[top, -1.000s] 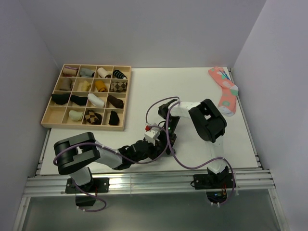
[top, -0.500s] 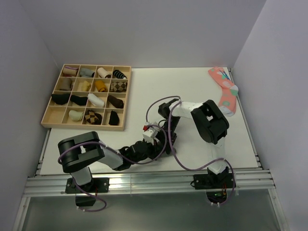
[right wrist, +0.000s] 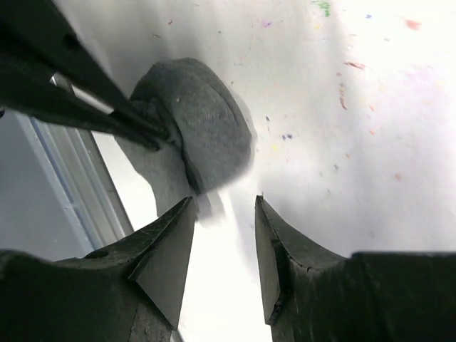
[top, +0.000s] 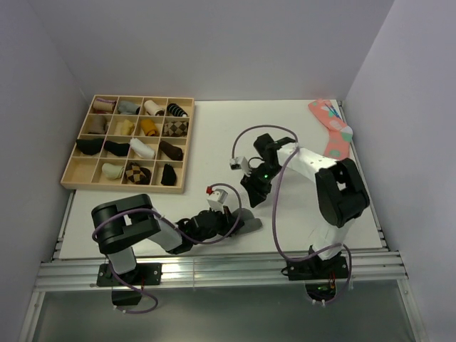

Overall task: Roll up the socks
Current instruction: Roll the sock at the center of the board.

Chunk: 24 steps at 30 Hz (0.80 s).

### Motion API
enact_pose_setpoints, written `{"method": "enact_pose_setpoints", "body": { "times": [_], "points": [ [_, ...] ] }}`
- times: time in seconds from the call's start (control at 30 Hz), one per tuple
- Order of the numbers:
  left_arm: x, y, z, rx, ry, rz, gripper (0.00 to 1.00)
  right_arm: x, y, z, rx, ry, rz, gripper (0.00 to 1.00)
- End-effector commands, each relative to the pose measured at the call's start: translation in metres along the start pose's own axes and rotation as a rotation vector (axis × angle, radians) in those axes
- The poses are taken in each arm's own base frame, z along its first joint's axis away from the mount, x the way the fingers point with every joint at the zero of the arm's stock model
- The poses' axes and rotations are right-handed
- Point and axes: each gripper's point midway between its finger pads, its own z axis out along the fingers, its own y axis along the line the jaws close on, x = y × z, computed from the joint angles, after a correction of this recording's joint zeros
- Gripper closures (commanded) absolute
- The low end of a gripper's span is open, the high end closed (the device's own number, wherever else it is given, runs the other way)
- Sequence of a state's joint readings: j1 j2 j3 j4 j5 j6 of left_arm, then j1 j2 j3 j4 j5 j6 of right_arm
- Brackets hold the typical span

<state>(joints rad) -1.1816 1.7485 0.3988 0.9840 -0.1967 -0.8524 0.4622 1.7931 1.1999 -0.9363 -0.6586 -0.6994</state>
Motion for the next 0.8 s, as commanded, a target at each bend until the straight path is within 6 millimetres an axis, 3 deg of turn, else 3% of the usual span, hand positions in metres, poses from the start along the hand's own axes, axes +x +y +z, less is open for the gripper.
{"method": "enact_pose_setpoints", "body": {
  "times": [0.0, 0.23, 0.57, 0.77],
  "points": [
    [0.076, 0.07, -0.03, -0.223, 0.274, 0.034, 1.0, -0.006, 0.004, -0.018, 0.019, -0.093, -0.117, 0.53],
    [0.084, 0.08, -0.032, -0.274, 0.297, -0.024, 1.0, 0.019, 0.021, -0.017, 0.019, -0.12, -0.239, 0.52],
    [0.1, 0.087, -0.04, -0.282, 0.351, -0.149, 1.0, 0.025, 0.036, -0.024, 0.087, -0.189, -0.376, 0.48],
    [0.099, 0.081, -0.04, -0.257, 0.366, -0.226, 1.0, 0.03, 0.04, -0.009, 0.148, -0.171, -0.438, 0.49]
  ]
}}
